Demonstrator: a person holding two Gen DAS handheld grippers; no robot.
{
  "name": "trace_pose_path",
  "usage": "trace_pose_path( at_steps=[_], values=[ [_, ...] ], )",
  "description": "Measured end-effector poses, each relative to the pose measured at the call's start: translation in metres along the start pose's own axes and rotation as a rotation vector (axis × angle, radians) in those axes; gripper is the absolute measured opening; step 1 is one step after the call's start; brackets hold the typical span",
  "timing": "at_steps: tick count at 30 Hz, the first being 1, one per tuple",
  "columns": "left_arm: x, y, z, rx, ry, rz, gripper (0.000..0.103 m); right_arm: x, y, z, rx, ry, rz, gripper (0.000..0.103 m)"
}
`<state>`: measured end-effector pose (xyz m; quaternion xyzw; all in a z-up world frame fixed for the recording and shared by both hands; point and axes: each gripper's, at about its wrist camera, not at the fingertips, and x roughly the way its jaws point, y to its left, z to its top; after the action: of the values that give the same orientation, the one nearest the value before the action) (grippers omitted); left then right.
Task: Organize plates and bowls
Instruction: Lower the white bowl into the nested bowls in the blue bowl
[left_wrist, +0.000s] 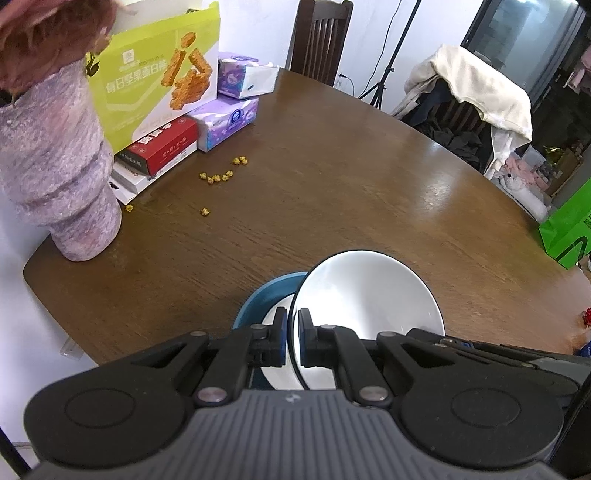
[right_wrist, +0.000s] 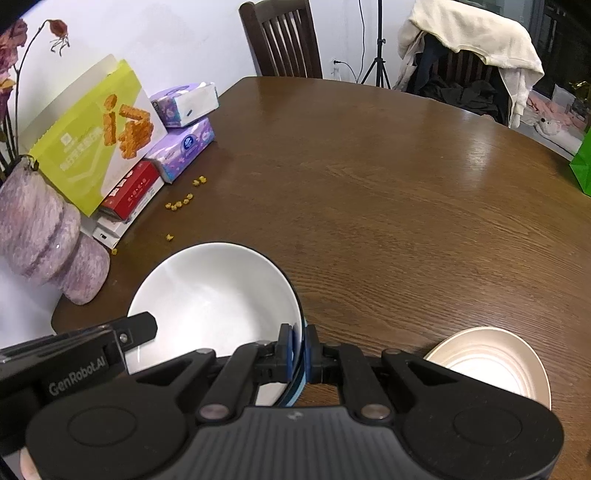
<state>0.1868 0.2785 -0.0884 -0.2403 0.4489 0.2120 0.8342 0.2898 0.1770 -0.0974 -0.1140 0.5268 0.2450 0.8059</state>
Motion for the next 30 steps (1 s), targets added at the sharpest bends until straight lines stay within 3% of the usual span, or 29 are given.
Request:
trace_pose_path(
  at_steps=[30],
  values=[
    [0.053,0.016,-0.002,-0.004,0.084,0.012,0.006,0.056,0.004,0.004,-0.034,0.108,-0.007,0.007]
  ],
)
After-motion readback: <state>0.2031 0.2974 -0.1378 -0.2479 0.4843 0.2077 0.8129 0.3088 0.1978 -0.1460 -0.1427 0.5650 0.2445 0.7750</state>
